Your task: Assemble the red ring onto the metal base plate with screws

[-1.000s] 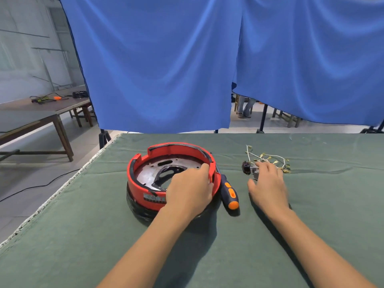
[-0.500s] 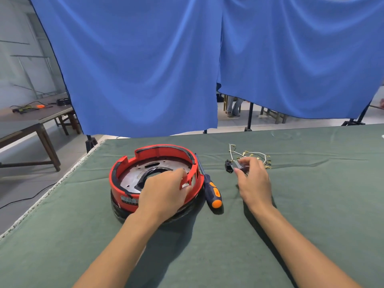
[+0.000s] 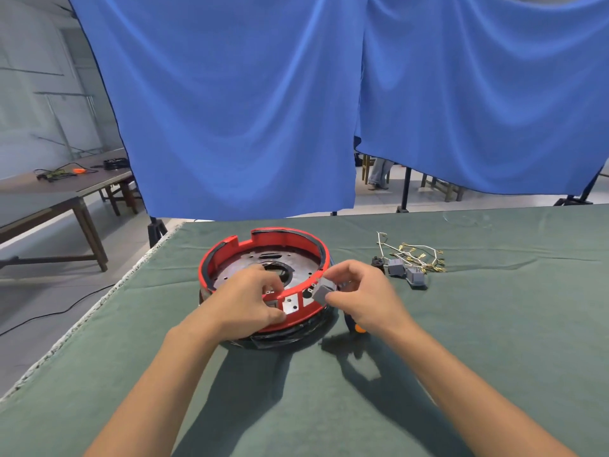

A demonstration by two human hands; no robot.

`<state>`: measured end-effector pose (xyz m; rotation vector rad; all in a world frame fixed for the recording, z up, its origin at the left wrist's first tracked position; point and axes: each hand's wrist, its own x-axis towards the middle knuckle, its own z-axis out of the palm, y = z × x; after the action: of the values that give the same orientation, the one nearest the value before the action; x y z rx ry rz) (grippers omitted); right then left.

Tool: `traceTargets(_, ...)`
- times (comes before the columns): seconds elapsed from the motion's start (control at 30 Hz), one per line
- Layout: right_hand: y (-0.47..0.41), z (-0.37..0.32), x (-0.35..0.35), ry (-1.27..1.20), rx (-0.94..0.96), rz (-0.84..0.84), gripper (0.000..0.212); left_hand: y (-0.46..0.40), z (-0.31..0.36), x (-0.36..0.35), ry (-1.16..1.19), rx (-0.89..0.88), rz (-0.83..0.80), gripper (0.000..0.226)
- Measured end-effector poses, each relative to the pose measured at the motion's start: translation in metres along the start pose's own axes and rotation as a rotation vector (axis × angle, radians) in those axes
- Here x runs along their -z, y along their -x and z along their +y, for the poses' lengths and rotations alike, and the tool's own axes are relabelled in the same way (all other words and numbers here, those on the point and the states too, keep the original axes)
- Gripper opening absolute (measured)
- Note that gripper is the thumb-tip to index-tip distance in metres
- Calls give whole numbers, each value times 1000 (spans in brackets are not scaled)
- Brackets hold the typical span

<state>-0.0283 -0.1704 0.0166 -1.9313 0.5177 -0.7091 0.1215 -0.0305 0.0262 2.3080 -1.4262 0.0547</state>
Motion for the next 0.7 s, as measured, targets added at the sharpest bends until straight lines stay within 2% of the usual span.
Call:
traceTargets(0.17, 8, 0, -14, -50, 87, -51, 19, 2, 3, -8, 103, -60, 71, 20)
traceTargets(0.37, 12, 10, -22, 319, 323, 22, 22, 4, 6, -8, 115, -71, 6, 27)
traceTargets(0.43, 12, 11, -26, 365, 359, 77, 23, 4, 9, -8, 126, -69, 0, 31)
traceTargets(0.57, 11, 14, -31, 233, 281, 107, 28, 7, 14, -11, 124, -91, 35, 29)
traceTargets(0.7, 6, 15, -22, 96, 208, -32, 25, 8, 15, -11, 128, -93, 60, 29)
